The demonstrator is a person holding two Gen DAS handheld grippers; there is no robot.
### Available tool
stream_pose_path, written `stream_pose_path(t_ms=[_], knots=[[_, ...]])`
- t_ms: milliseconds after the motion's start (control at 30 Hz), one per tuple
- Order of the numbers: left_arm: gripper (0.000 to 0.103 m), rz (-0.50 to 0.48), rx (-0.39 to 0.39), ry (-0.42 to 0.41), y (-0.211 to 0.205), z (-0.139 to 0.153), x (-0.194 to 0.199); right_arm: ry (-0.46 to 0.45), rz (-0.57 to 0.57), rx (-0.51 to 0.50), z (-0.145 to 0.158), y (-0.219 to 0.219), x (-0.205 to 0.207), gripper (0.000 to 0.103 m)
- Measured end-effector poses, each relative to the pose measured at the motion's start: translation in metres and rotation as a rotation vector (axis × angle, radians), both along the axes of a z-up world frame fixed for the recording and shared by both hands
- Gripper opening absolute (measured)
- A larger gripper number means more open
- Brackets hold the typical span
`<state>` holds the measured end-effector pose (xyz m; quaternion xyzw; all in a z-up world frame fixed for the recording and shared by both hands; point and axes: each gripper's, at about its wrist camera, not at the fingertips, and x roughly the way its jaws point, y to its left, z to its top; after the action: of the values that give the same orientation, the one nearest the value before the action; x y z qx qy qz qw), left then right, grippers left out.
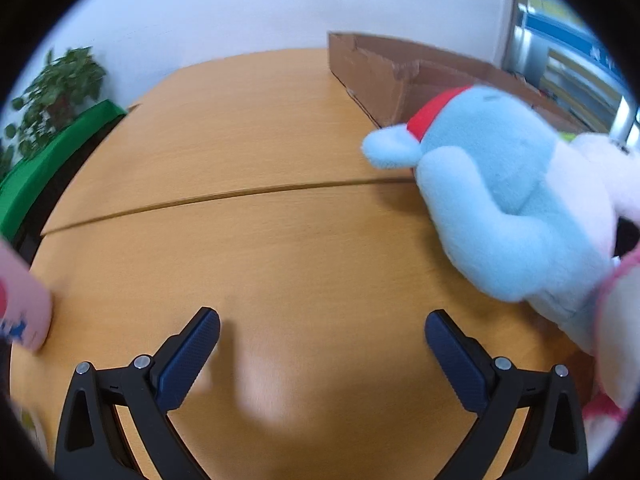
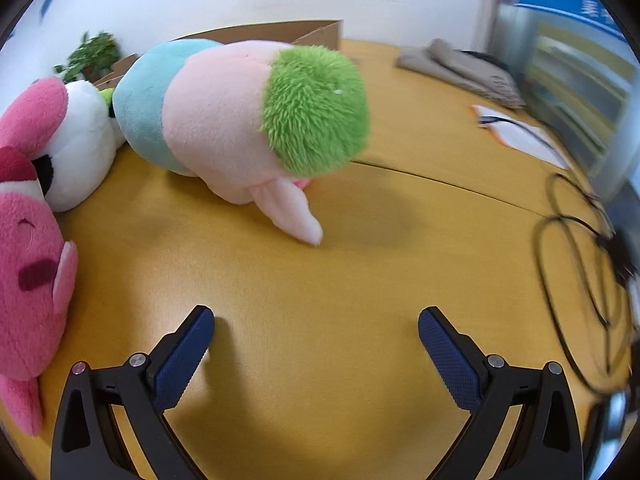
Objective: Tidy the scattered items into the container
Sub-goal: 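Move both grippers toward the large pink plush bear on the table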
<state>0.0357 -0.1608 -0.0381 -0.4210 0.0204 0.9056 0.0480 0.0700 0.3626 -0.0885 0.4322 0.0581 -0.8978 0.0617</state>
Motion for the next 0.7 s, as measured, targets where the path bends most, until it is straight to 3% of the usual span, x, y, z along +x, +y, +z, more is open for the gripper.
stream_pose_path(t_ms=[100, 233, 300, 400, 467, 600, 700], knots=[[0.102, 0.075, 0.037, 0.097, -0.006, 0.033, 0.038, 0.078, -0.009, -0.052, 0.024, -0.005, 0.032, 0.103], [0.102, 0.221, 0.034, 0.259, 0.002, 0.099, 0.096, 0.233, 0.021, -0.122, 0.079, -0.016, 0.078, 0.103], [0.102, 0.223, 0.052, 0.307, 0.016, 0.123, 0.114, 0.301, 0.049, -0.187, 0.105, -0.024, 0.095, 0.103], [0.102, 0.094, 0.129, 0.361, 0.046, 0.147, 0.134, 0.361, 0.084, -0.292, 0.130, -0.042, 0.112, 0.103], [0.102, -0.015, 0.160, 0.353, 0.075, 0.150, 0.139, 0.371, 0.116, -0.329, 0.133, -0.061, 0.122, 0.103], [0.102, -0.193, 0.181, 0.256, 0.143, 0.134, 0.136, 0.349, 0.187, -0.364, 0.120, -0.102, 0.132, 0.103], [0.102, -0.230, 0.181, 0.162, 0.178, 0.103, 0.127, 0.307, 0.153, -0.389, 0.097, -0.121, 0.118, 0.103]])
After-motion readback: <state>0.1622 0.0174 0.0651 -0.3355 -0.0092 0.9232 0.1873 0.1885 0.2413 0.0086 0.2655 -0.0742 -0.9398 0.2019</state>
